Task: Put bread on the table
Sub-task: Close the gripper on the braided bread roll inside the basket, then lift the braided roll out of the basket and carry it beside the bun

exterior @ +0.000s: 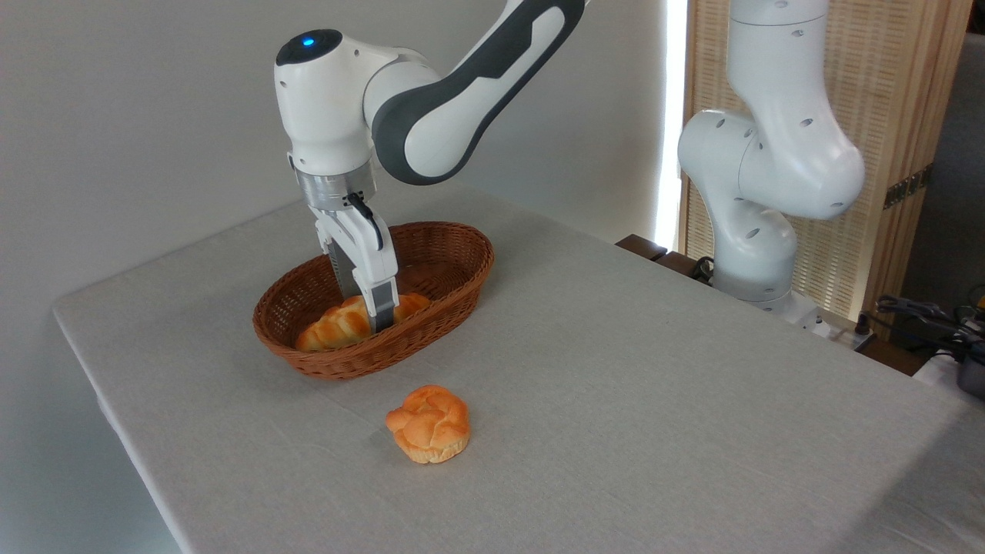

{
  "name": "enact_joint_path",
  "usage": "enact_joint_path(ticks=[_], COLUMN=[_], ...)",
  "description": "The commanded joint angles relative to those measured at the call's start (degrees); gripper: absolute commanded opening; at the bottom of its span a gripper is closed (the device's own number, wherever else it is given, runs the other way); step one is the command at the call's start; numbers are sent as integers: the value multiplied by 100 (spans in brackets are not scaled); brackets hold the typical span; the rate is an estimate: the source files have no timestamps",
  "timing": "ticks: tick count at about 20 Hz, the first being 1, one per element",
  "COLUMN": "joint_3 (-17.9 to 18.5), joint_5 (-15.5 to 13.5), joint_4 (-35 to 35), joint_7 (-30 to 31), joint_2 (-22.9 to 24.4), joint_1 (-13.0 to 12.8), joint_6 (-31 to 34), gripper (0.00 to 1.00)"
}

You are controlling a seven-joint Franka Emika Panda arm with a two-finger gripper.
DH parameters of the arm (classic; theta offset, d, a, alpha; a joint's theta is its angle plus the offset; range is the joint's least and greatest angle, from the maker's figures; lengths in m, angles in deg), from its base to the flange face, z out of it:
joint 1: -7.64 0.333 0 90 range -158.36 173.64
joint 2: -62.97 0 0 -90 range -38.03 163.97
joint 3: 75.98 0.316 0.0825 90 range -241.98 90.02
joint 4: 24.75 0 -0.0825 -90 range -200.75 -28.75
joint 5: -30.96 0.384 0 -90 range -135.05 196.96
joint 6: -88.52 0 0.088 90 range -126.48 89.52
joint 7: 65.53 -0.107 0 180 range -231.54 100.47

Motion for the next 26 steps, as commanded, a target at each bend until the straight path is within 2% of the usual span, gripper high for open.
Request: enact_joint_path(ticks=[1, 2, 19, 26], joint_3=[-4, -4, 5, 40], joint_5=[84, 84, 84, 84], joint_4=[-47, -47, -39, 102], joint_7=[-33, -42, -51, -51], joint_2=[-30, -30, -3, 85], joint_1=[-5, -5, 12, 56], joint_6=[-168, -159, -71, 386], gripper=[45, 42, 42, 42])
